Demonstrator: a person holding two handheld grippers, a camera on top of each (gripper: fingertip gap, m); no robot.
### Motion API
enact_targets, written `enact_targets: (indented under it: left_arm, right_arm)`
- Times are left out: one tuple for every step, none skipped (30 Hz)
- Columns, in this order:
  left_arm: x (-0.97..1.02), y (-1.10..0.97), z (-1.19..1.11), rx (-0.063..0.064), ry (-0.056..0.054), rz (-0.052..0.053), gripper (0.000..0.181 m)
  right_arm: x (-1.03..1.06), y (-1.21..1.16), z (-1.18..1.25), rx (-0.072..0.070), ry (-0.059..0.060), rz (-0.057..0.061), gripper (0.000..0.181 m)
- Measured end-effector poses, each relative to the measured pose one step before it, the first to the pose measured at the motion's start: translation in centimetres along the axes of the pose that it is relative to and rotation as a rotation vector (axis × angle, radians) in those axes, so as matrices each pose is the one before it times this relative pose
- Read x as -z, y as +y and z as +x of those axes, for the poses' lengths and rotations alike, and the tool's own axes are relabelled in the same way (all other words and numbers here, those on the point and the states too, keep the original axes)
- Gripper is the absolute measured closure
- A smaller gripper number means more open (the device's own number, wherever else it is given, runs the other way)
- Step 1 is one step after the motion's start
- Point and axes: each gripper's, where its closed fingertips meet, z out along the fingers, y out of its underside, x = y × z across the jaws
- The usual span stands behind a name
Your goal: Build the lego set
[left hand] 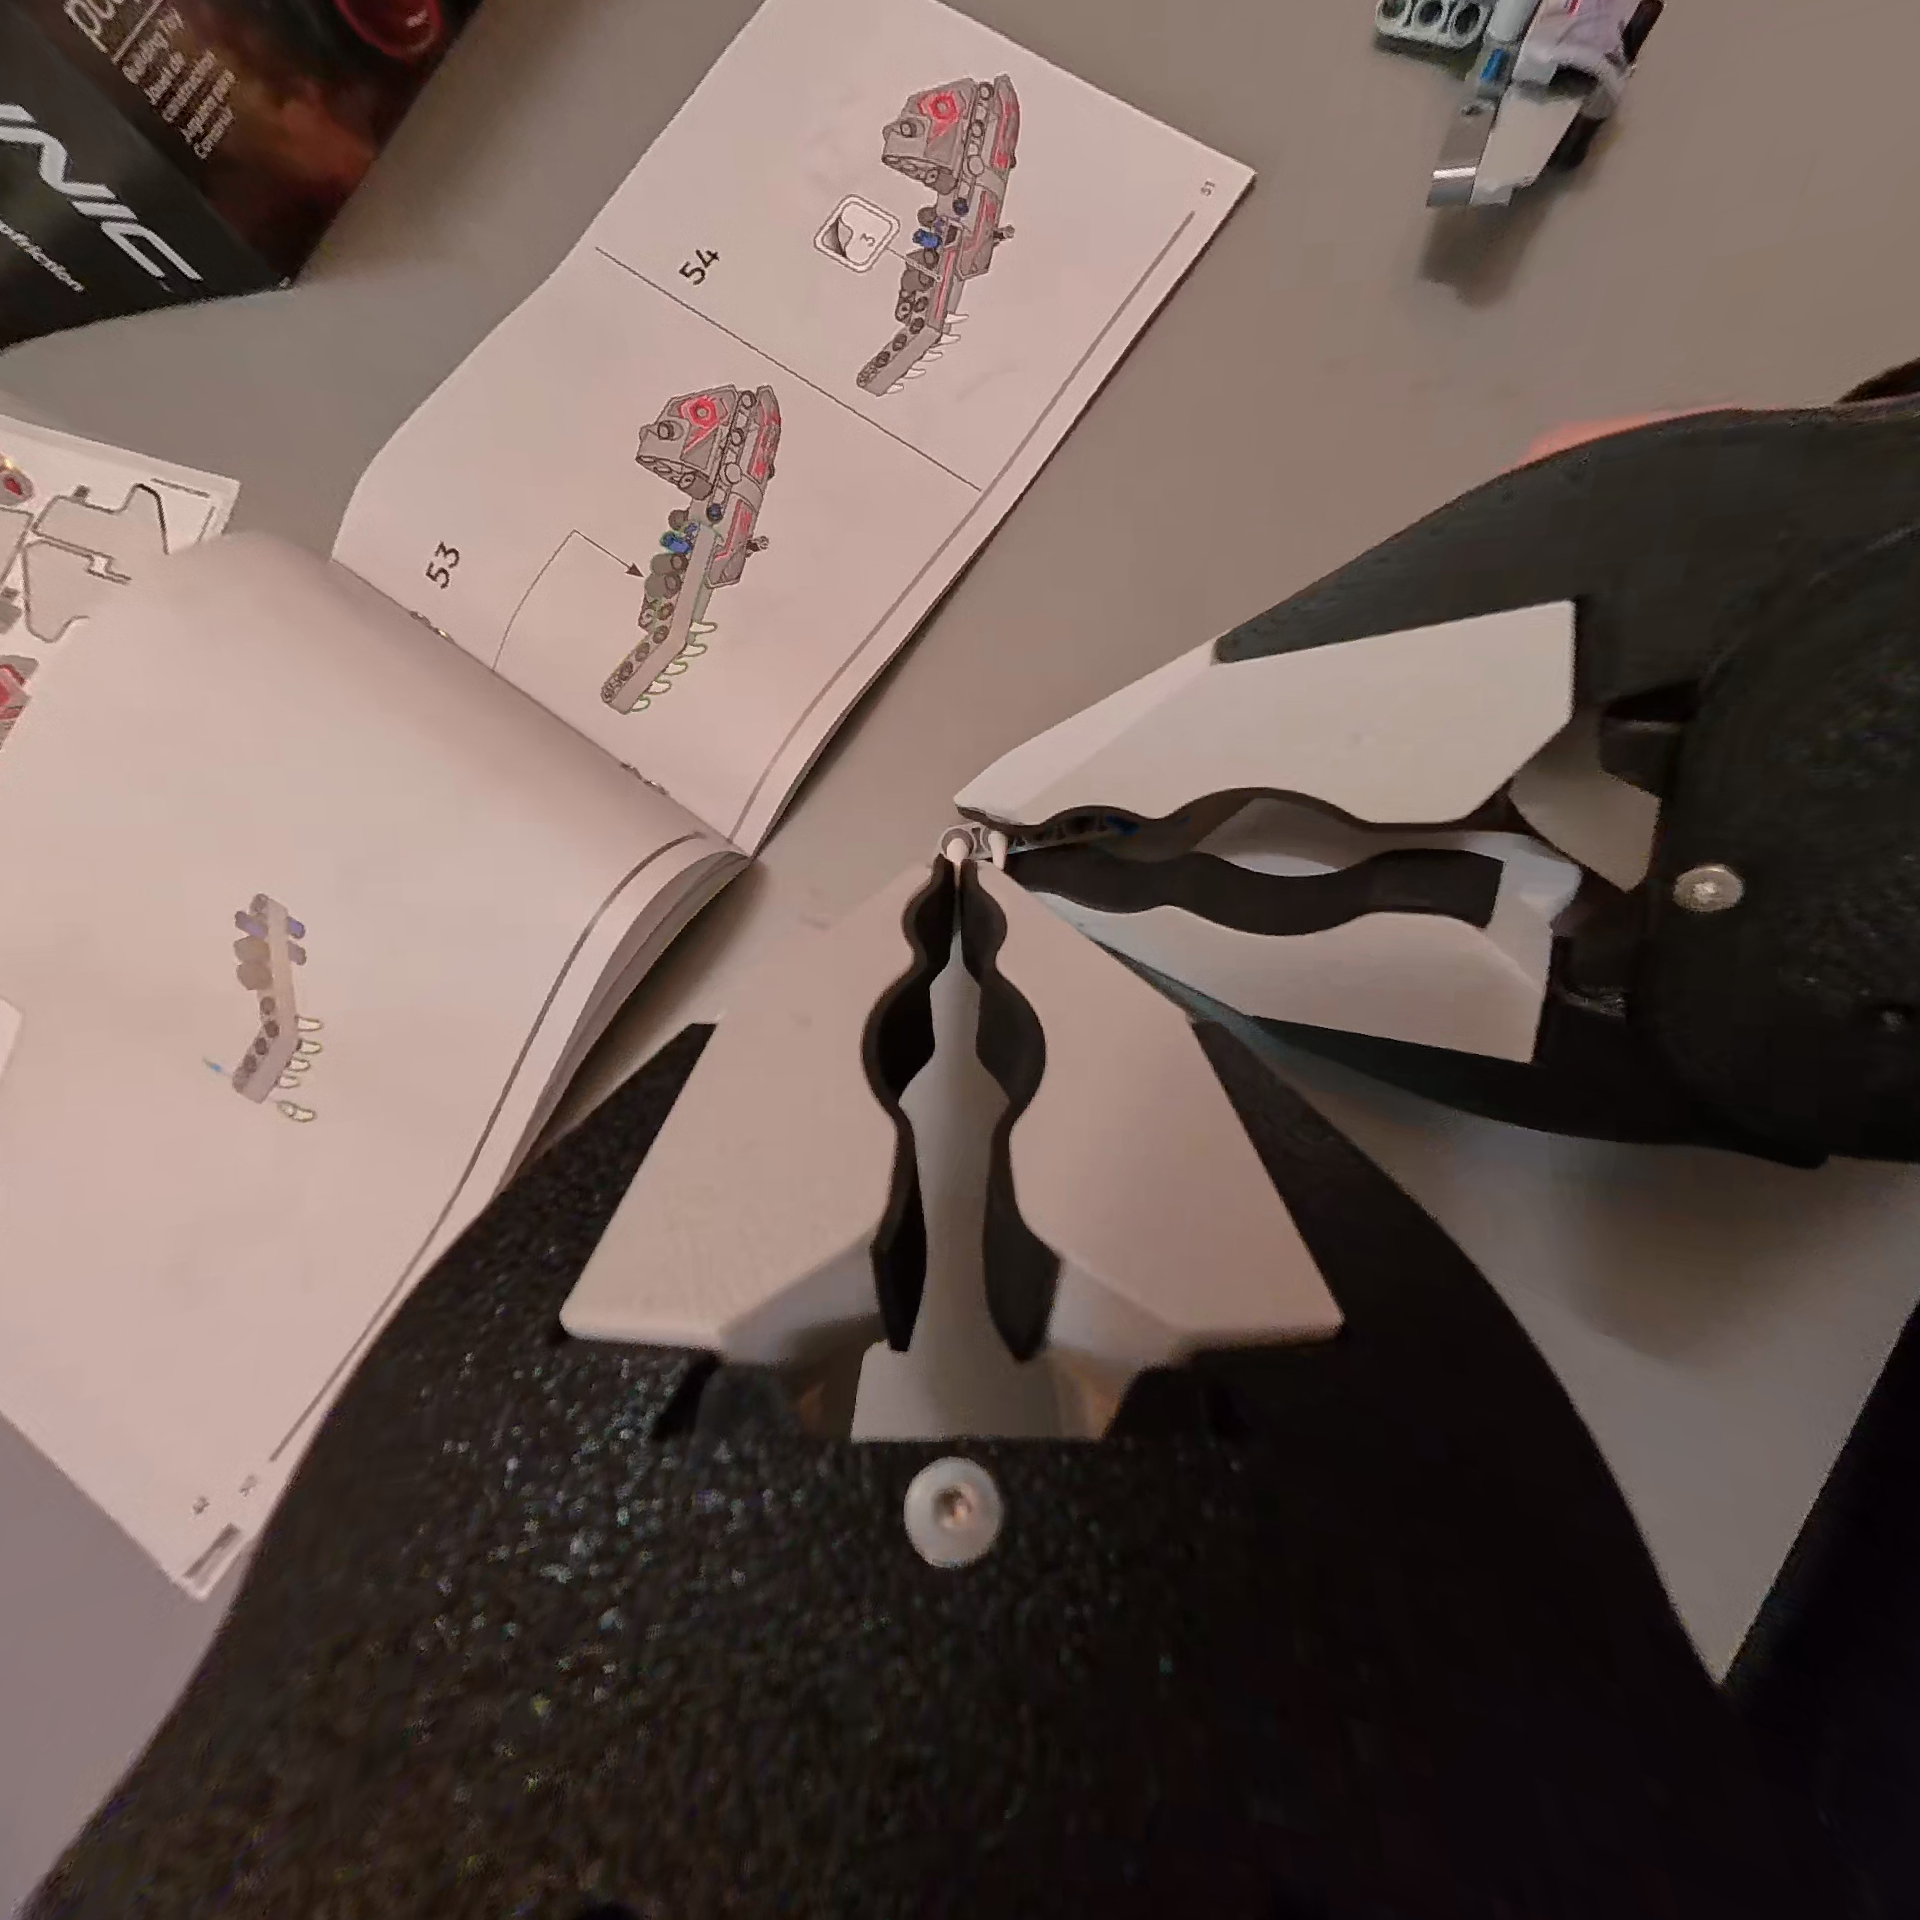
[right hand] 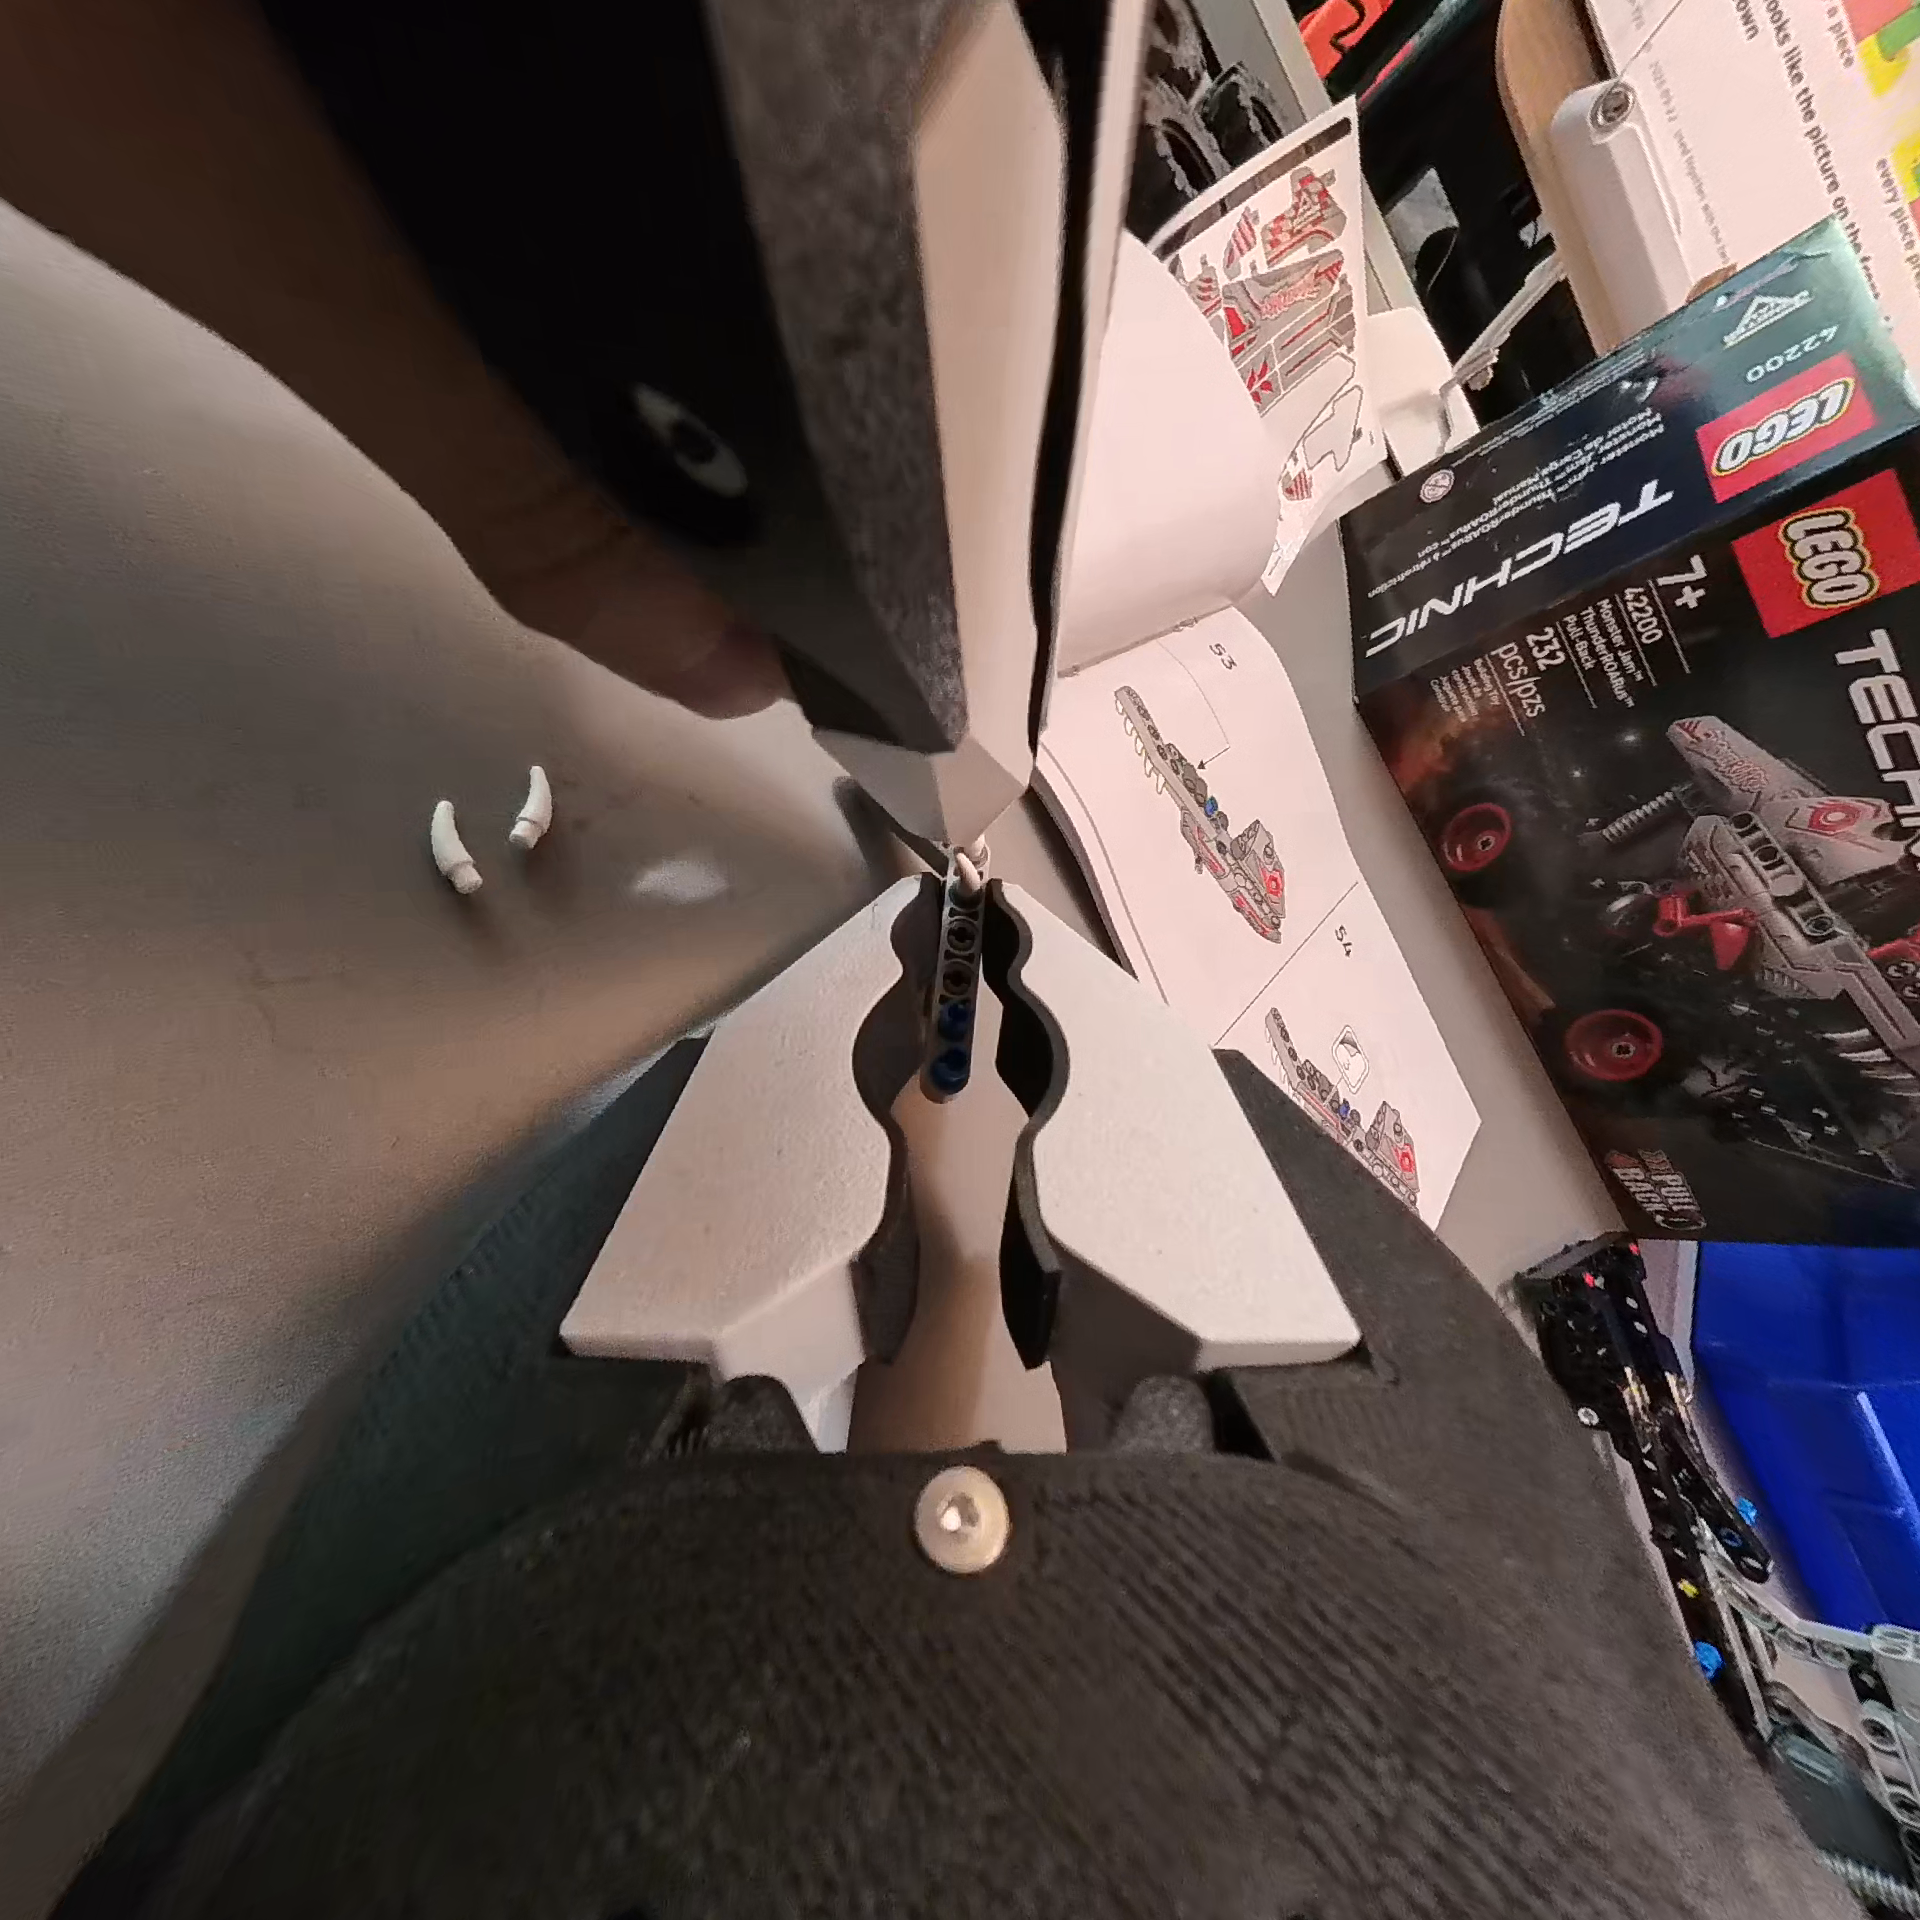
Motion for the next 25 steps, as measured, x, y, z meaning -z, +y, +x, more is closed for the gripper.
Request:
enact_targets:
  left_arm:
    - [-0.018, 0.006, -0.005, -0.0178, -0.0053, -0.0155, 0.181]
    - [-0.021, -0.01, -0.013, -0.0148, -0.0021, -0.0165, 0.181]
    - [-0.017, -0.058, -0.01, -0.0078, 0.005, -0.0133, 0.181]
    - [-0.03, -0.077, -0.004, -0.0005, 0.012, -0.0099, 0.181]
    - [-0.008, -0.037, -0.007, 0.0018, 0.0148, -0.0126, 0.181]
    - [-0.001, -0.017, 0.003, -0.0008, 0.0129, -0.0148, 0.181]
    - [0.008, 0.02, 0.008, -0.007, 0.0088, -0.0167, 0.181]
    - [0.016, 0.058, 0.026, -0.0038, 0.0097, -0.0216, 0.181]
    - [0.021, 0.064, 0.021, -0.0023, 0.0126, -0.026, 0.181]
    - [-0.019, 0.012, -0.011, -0.0064, 0.0121, -0.0231, 0.181]
    - [-0.022, 0.004, -0.004, -0.0112, 0.0096, -0.0205, 0.181]
    - [-0.006, -0.001, -0.017, -0.0083, 0.0078, -0.0185, 0.181]
    - [-0.025, -0.008, -0.011, -0.0085, 0.0048, -0.0155, 0.181]
    - [-0.029, -0.023, -0.026, -0.0081, 0.0024, -0.0129, 0.181]
    - [-0.017, -0.027, -0.013, -0.0068, 0.0016, -0.0112, 0.181]
    - [-0.023, -0.019, -0.015, -0.0046, 0.0018, -0.01, 0.181]
    - [-0.016, -0.025, -0.014, -0.0023, 0.0035, -0.0078, 0.181]
    - [-0.026, -0.02, -0.007, 0.0009, 0.0073, -0.0064, 0.181]
    - [-0.005, 0.02, 0.008, 0.0036, 0.0119, -0.0077, 0.181]
    - [-0.013, 0.009, 0.0, 0.0022, 0.0146, -0.0102, 0.181]
    - [-0.014, -0.008, -0.005, -0.001, 0.0143, -0.0112, 0.181]
    - [-0.02, -0.007, -0.011, -0.0058, 0.0101, -0.0132, 0.181]
    - [-0.024, -0.004, -0.009, -0.0085, 0.0061, -0.0159, 0.181]
    - [-0.027, 0.001, -0.019, -0.0088, 0.0043, -0.0169, 0.181]
    - [-0.024, 0.003, -0.013, -0.0081, 0.0048, -0.0156, 0.181]
  right_arm:
    - [-0.005, -0.001, -0.008, 0.0021, 0.0001, -0.0013, 0.174]
    - [-0.01, 0.019, -0.017, 0.0014, -0.0003, -0.0022, 0.174]
    - [-0.006, 0.019, -0.015, -0.0006, -0.0016, -0.0017, 0.174]
    - [-0.009, 0.002, -0.005, 0.0011, 0.0, -0.0009, 0.174]
    - [-0.004, 0.01, -0.008, 0.0004, -0.0001, -0.0009, 0.174]
    - [0.003, -0.008, -0.002, 0.0011, 0.0005, 0.0014, 0.174]
    - [0.0, 0.001, 0.007, 0.0013, 0.0007, 0.0003, 0.174]
    - [-0.002, -0.003, 0.008, 0.0004, 0.0004, 0.0002, 0.174]
    - [0.004, -0.007, -0.015, 0.0012, -0.0005, 0.0014, 0.174]
    - [-0.017, 0.016, -0.015, 0.0001, -0.0012, -0.0017, 0.174]
    - [-0.015, 0.019, -0.019, -0.0002, -0.0023, -0.0022, 0.174]
    - [-0.002, 0.001, -0.01, -0.0025, -0.0023, 0.0004, 0.174]
    - [-0.013, 0.018, -0.017, -0.0013, -0.0021, -0.0011, 0.174]
    - [-0.017, 0.019, -0.013, 0.0011, -0.0013, -0.0024, 0.174]
    - [-0.006, 0.014, -0.014, -0.0014, -0.0022, -0.0012, 0.174]
    - [-0.008, 0.012, -0.008, -0.0042, -0.0036, 0.0, 0.174]
    - [-0.007, 0.003, -0.007, -0.0031, -0.0033, 0.0, 0.174]
    - [-0.006, 0.012, -0.01, -0.0017, -0.0022, -0.0005, 0.174]
    - [-0.006, 0.003, 0.001, -0.0028, -0.0022, 0.0009, 0.174]
    - [0.004, -0.001, -0.008, -0.0041, -0.004, 0.0015, 0.174]
    - [-0.011, 0.001, -0.019, -0.0044, -0.0046, 0.0012, 0.174]
    - [-0.01, 0.022, -0.013, -0.0034, -0.0047, -0.0013, 0.174]
    - [-0.001, 0.003, -0.018, -0.0011, -0.0034, -0.0003, 0.174]
    - [-0.004, 0.01, -0.005, -0.0013, -0.0022, 0.0001, 0.174]
    - [-0.006, 0.006, -0.008, -0.002, -0.0028, -0.0005, 0.174]
